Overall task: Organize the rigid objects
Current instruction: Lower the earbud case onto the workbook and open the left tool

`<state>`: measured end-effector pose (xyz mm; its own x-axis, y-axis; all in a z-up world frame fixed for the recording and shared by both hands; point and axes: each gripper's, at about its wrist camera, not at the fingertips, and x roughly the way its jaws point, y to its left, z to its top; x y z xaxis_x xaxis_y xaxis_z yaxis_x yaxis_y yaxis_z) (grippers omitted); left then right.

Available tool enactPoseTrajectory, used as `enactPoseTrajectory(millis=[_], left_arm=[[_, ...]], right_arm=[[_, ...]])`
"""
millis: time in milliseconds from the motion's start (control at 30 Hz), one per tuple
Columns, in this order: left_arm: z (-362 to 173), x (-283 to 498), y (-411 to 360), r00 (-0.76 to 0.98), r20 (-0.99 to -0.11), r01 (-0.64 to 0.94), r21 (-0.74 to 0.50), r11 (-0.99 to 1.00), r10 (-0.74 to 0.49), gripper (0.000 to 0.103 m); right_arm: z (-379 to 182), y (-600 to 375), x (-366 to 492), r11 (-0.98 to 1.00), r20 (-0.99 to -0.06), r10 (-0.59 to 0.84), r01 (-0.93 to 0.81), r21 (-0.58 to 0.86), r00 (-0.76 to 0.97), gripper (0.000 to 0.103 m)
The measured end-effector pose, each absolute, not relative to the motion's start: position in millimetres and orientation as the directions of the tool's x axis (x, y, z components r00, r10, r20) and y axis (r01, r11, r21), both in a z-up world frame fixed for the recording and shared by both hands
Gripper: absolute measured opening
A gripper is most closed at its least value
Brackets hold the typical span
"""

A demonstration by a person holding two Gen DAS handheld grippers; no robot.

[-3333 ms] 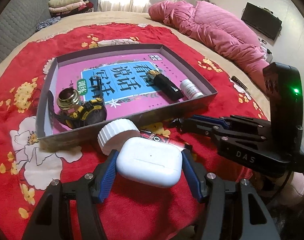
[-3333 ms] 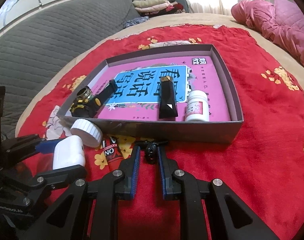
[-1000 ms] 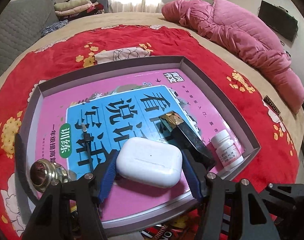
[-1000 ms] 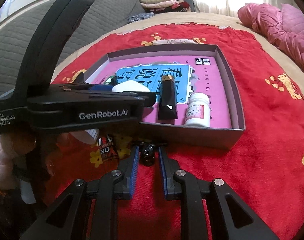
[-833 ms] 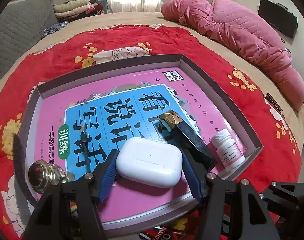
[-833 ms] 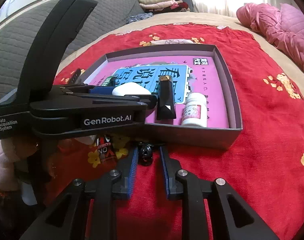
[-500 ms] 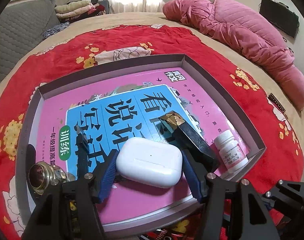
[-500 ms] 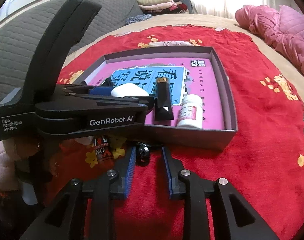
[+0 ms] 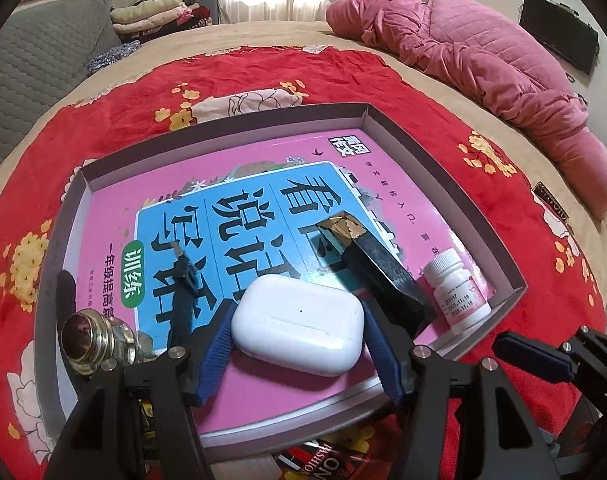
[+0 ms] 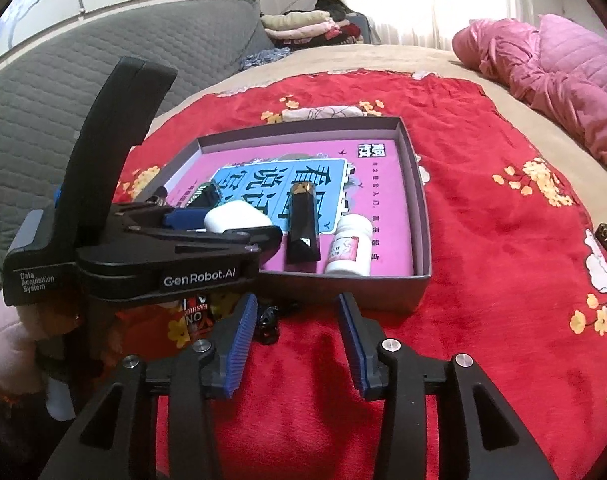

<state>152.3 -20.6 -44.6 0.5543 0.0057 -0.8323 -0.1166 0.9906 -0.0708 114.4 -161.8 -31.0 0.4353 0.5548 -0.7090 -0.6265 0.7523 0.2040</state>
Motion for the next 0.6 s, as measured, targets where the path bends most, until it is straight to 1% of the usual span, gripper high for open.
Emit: enactPoseTrajectory(millis=[33, 133, 333, 500, 600], left_arm=[[-43.9, 151.7, -20.6, 0.554, -0.832, -0.117, -0.076, 0.99, 0.001, 0.062], [-42.5, 150.0, -19.3, 0.553, -0.833, -0.123, -0.09, 0.988, -0.007, 0.062], [-36.1, 144.9, -16.3, 0.559, -0.829, -0.135, -0.103, 0.986, -0.01, 0.062], [-29.0, 138.9, -17.2, 0.575, -0.818, -0.133, -0.104, 0.986, -0.009, 0.062], [-20.4, 135.6, -17.0, 0.591, -0.806, -0.13, -0.119, 0.984, -0.02, 0.062]], right_arm=[[-30.3, -162.1, 114.9, 0.753, -0.707, 0.555, -0.627, 0.202, 0.439, 0.044], [-28.8, -163.1, 113.5, 0.757, -0.704, 0.549, -0.625, 0.191, 0.449, 0.049], [-24.2, -167.5, 114.8, 0.773, -0.688, 0.541, -0.608, 0.181, 0.483, 0.05], [-22.0, -174.5, 119.0, 0.789, -0.678, 0.539, -0.582, 0.198, 0.5, 0.055], [-20.6, -175.9, 119.8, 0.791, -0.675, 0.539, -0.578, 0.2, 0.504, 0.056]])
